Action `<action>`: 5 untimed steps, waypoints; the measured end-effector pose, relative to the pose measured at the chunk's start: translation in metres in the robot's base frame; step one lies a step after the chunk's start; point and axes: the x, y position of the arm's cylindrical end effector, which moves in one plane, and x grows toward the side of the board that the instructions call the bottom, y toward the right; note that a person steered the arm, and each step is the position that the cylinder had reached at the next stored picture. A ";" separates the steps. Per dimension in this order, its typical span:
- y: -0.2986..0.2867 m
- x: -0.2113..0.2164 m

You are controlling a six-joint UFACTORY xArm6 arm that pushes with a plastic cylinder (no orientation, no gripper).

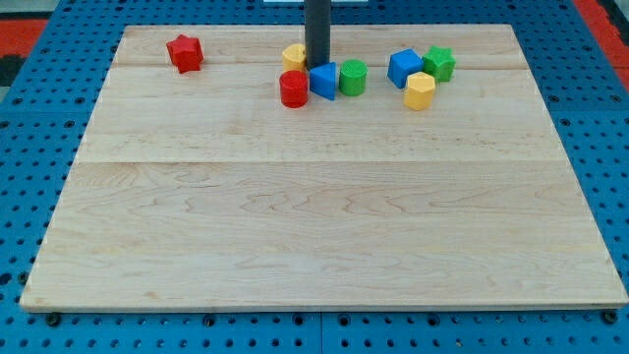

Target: Slide the yellow heart into the blue triangle

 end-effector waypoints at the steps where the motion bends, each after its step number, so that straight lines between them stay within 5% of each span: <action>1: 0.001 0.019; 3: -0.051 -0.077; 4: -0.102 -0.073; 5: -0.089 -0.047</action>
